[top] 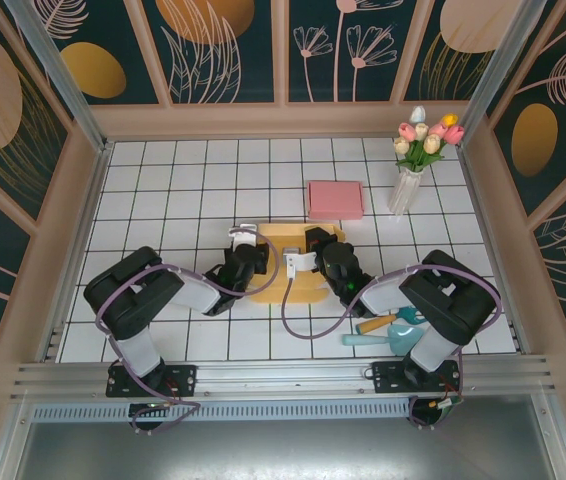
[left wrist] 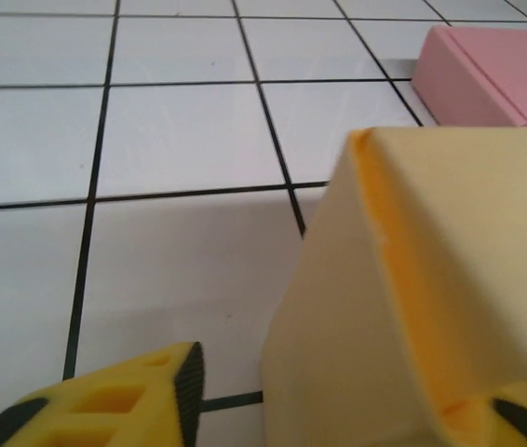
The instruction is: Fold the paper box
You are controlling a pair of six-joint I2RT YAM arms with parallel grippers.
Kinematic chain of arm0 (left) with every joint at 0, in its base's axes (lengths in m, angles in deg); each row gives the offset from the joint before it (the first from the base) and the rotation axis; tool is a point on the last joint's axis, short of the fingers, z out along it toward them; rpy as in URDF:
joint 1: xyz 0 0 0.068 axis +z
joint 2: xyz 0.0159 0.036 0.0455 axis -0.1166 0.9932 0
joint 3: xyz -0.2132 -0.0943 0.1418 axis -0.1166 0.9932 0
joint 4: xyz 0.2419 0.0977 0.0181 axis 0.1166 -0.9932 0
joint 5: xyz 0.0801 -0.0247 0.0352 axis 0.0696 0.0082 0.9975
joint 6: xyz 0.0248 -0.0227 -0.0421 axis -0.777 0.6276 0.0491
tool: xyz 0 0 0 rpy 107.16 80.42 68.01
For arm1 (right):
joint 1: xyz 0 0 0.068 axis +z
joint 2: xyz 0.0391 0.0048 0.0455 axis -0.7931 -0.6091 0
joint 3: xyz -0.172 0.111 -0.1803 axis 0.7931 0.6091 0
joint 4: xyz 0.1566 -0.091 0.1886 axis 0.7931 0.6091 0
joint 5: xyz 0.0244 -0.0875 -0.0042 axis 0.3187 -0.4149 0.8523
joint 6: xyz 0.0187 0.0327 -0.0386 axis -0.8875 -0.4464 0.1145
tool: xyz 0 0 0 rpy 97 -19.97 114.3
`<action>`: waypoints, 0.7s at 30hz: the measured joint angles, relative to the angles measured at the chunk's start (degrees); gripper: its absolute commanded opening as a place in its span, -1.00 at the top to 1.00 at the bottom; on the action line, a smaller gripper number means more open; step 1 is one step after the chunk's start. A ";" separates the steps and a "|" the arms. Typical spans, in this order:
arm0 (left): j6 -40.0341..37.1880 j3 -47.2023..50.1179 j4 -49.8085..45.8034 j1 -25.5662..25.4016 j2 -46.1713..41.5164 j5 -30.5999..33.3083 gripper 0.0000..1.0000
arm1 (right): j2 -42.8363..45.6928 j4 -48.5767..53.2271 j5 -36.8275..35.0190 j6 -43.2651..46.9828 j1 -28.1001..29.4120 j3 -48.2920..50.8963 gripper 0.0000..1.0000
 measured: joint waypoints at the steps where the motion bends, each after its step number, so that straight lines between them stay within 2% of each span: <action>1: 0.37 -1.09 -0.70 -0.02 0.22 0.33 0.64 | 0.00 0.00 -0.11 -0.22 0.00 0.00 1.00; 2: 0.96 -2.78 -2.16 -0.11 0.63 1.29 0.71 | -0.02 -0.04 -0.26 -0.39 0.00 -0.07 1.00; 6: 6.05 -12.22 -12.87 -1.03 4.76 8.66 0.74 | -0.44 -0.15 -1.36 -0.83 0.00 -0.55 1.00; 11: 10.80 -16.02 -18.05 -2.05 7.65 14.21 0.71 | -0.63 0.31 -0.76 -0.92 0.11 -0.94 1.00; 14: 10.99 -15.74 -17.62 -2.08 7.74 14.91 0.55 | -0.63 0.44 -0.24 -1.14 0.13 -1.11 1.00; 16: 10.10 -14.88 -16.24 -1.77 7.72 14.38 0.35 | -0.63 0.46 -0.20 -1.46 0.13 -1.11 1.00; 17: 9.31 -14.32 -15.43 -1.42 7.72 13.57 0.25 | -0.63 0.46 -0.20 -1.81 0.11 -1.09 1.00; 19: 7.93 -13.11 -13.73 -0.44 7.67 11.69 0.21 | -0.63 0.66 -0.20 -2.36 0.09 -1.09 1.00; 21: 6.45 -11.45 -11.50 0.35 7.08 9.31 0.07 | -0.63 0.79 -0.22 -2.84 0.04 -1.09 1.00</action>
